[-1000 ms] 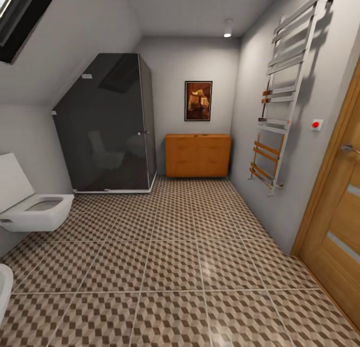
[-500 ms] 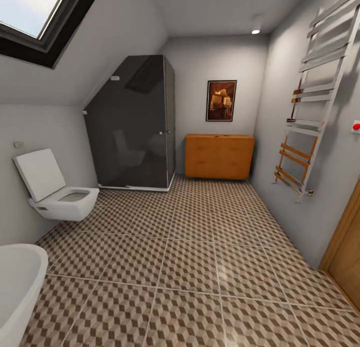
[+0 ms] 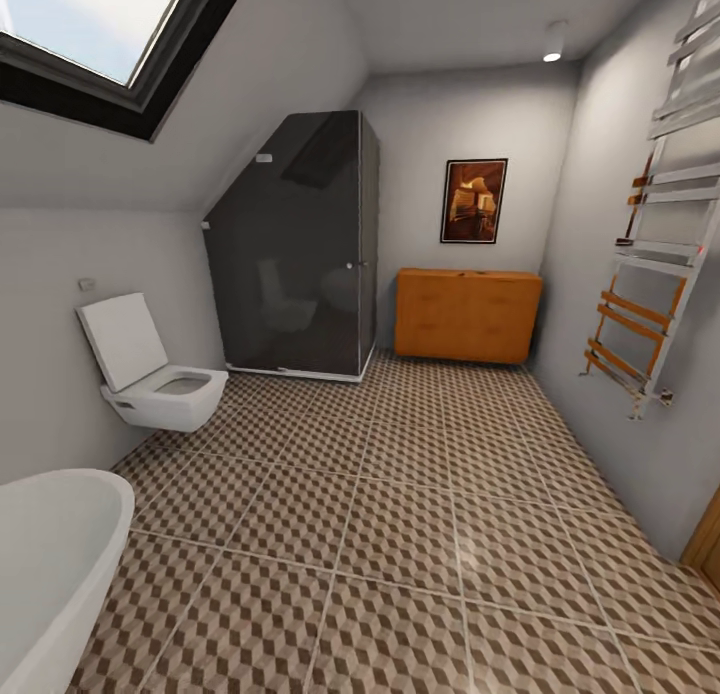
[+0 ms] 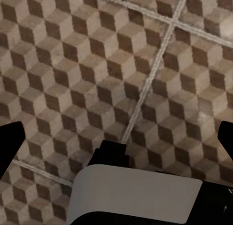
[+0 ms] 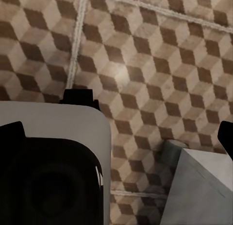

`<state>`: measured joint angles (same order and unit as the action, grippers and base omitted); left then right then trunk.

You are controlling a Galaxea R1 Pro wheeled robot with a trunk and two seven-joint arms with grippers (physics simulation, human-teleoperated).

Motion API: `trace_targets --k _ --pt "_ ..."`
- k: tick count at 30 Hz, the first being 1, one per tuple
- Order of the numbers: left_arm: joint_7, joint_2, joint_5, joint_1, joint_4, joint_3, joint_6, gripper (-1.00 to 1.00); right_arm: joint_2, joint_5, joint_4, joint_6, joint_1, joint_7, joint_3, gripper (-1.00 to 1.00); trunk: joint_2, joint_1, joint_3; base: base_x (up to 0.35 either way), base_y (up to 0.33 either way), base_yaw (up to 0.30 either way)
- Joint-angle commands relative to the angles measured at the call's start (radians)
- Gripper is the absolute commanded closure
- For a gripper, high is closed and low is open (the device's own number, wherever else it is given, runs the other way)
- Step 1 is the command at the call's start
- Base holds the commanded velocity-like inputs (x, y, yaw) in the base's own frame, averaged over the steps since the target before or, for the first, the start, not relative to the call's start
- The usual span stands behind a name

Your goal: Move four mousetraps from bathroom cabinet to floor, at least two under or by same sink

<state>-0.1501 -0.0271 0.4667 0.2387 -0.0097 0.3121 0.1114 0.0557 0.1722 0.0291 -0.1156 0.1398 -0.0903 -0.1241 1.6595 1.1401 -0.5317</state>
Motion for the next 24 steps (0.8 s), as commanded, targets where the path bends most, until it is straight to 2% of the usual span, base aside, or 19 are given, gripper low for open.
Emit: trace_targets --k 1,9,19,24 --pt "-0.003 0.0 0.008 0.0 0.001 0.008 0.003 -1.0 0.0 0.009 0.003 -0.007 0.001 -0.003 -0.009 -1.0 0.001 0.0 -0.001 0.0 0.0 0.023" --pt "-0.004 0.0 0.007 0.0 0.0 0.008 0.003 -1.0 -0.001 0.0 0.003 -0.008 0.001 -0.006 -0.013 -1.0 0.001 0.0 0.003 0.0 0.0 -0.1" --pt "-0.004 -0.001 0.006 0.0 -0.002 0.008 0.002 -1.0 0.0 -0.034 0.003 -0.007 0.001 -0.006 -0.014 -1.0 0.001 0.0 0.011 0.006 0.0 -0.23" --pt "-0.004 0.0 0.005 0.0 -0.004 0.008 0.001 -1.0 0.0 -0.039 0.003 -0.007 0.001 -0.006 -0.014 -1.0 0.001 0.0 0.015 0.152 0.0 -0.253"
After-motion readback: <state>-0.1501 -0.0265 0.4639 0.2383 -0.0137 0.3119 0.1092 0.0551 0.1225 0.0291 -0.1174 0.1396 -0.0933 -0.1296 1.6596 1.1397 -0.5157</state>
